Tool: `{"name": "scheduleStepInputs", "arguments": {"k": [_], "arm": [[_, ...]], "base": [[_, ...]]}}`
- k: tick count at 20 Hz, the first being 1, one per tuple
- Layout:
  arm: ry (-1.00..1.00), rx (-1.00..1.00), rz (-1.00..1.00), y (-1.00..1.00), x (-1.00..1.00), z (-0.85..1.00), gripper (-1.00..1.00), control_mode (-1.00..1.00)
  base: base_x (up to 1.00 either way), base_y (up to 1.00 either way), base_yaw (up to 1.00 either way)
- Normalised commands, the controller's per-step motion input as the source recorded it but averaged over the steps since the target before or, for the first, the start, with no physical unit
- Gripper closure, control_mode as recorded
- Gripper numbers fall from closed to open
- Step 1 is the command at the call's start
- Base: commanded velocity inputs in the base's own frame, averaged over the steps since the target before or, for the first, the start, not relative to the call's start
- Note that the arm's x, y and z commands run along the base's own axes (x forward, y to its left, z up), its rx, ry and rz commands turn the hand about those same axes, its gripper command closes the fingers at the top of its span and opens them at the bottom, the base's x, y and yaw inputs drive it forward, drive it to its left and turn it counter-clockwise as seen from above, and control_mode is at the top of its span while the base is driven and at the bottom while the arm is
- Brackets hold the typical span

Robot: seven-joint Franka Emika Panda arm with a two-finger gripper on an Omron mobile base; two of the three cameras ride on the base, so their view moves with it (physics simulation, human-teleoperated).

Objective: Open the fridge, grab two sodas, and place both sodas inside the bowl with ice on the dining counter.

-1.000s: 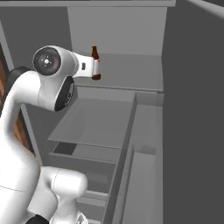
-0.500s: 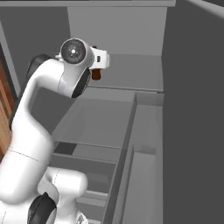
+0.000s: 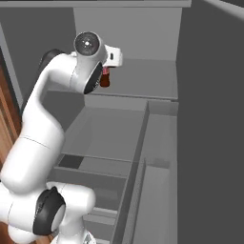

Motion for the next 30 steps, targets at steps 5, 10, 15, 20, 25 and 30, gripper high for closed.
{"name": "scheduleStepInputs", "arguments": {"k": [5, 10, 15, 20, 25, 30], "arm": [[0.04, -0.01, 0.00, 0.01, 0.38, 0.00, -1.00, -1.00], [0.04, -0.01, 0.00, 0.01, 0.35, -0.04, -1.00, -1.00], [0.05, -0.02, 0.00, 0.04, 0.28, -0.18, -1.00, -1.00], [0.05, -0.03, 0.00, 0.09, 0.25, -0.22, -1.00, -1.00], [0.04, -0.02, 0.00, 0.09, 0.24, -0.19, -1.00, -1.00], [0.01, -0.01, 0.00, 0.02, 0.22, -0.13, 1.00, -1.00]], "base": [[0.00, 0.00, 0.00], [0.00, 0.00, 0.00], [0.00, 0.00, 0.00], [0.00, 0.00, 0.00], [0.00, 0.00, 0.00], [0.00, 0.00, 0.00]]}}
